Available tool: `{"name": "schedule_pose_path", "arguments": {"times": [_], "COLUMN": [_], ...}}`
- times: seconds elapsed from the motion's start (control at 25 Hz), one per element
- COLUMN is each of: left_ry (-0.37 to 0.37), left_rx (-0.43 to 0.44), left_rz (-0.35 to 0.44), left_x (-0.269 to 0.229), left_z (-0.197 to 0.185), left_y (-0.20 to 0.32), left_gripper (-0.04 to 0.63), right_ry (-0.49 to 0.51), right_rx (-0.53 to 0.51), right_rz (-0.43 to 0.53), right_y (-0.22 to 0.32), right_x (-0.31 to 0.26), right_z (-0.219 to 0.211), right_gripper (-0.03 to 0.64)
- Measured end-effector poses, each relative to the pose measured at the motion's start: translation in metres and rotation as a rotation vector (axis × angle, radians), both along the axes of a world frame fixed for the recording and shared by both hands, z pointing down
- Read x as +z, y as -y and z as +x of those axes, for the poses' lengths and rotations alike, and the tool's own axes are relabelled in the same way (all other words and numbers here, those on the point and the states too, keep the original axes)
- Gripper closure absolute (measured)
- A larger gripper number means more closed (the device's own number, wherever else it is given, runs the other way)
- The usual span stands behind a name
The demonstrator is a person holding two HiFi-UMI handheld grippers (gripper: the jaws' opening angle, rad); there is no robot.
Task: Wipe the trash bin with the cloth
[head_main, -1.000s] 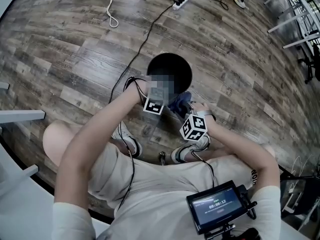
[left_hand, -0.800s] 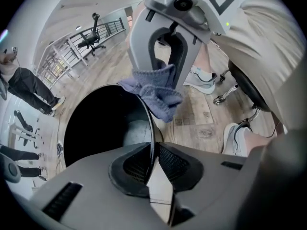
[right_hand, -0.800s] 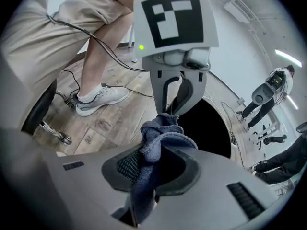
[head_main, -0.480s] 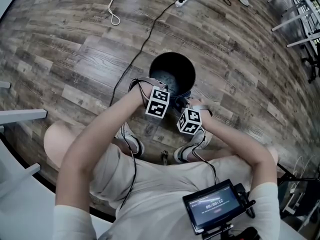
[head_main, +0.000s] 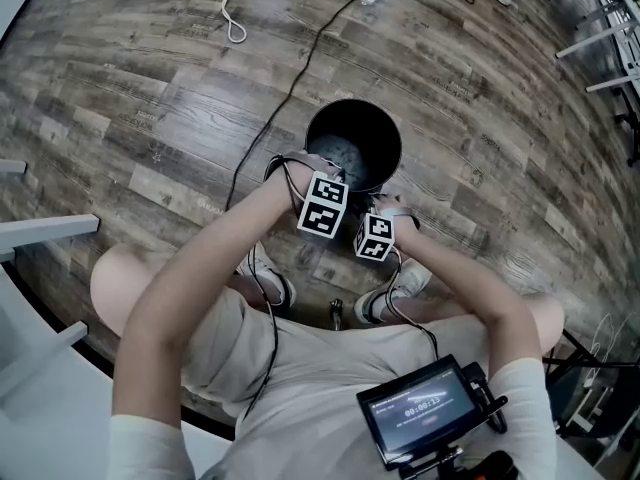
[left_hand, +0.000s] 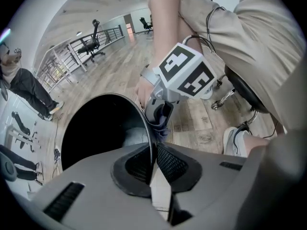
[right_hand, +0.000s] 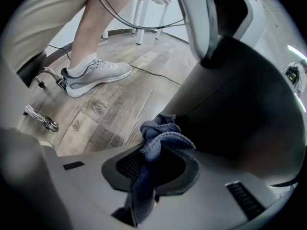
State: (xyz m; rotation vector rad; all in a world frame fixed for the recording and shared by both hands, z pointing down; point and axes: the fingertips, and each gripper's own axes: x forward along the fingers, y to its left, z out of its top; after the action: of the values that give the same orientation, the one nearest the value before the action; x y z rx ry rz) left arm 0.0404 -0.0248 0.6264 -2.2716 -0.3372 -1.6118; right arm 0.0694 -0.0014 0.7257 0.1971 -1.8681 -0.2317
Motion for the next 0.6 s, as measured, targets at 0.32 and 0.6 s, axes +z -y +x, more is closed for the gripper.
{"name": "schedule_pose_path", "arguments": {"times": [0.32,0.6], "left_ry": [-0.001,0.009], "left_rx": [-0.047,-0.122], "left_rz": [-0.014,-0.025], "left_x": [-0.001,-0.001], "left_z": [0.004,0.006], "left_y": [0.004,0.008], "left_gripper": [0.558,0.560], "right_ry": [-0.109,-0.178], "right_rx": [-0.030,0.065], "right_rz": [0.001,-0.005], "right_y": [0.008,0.015], "right_x": [0.063,0.106], "right_z": [0.009,0.010], "right_gripper": [0.540,0.540]}}
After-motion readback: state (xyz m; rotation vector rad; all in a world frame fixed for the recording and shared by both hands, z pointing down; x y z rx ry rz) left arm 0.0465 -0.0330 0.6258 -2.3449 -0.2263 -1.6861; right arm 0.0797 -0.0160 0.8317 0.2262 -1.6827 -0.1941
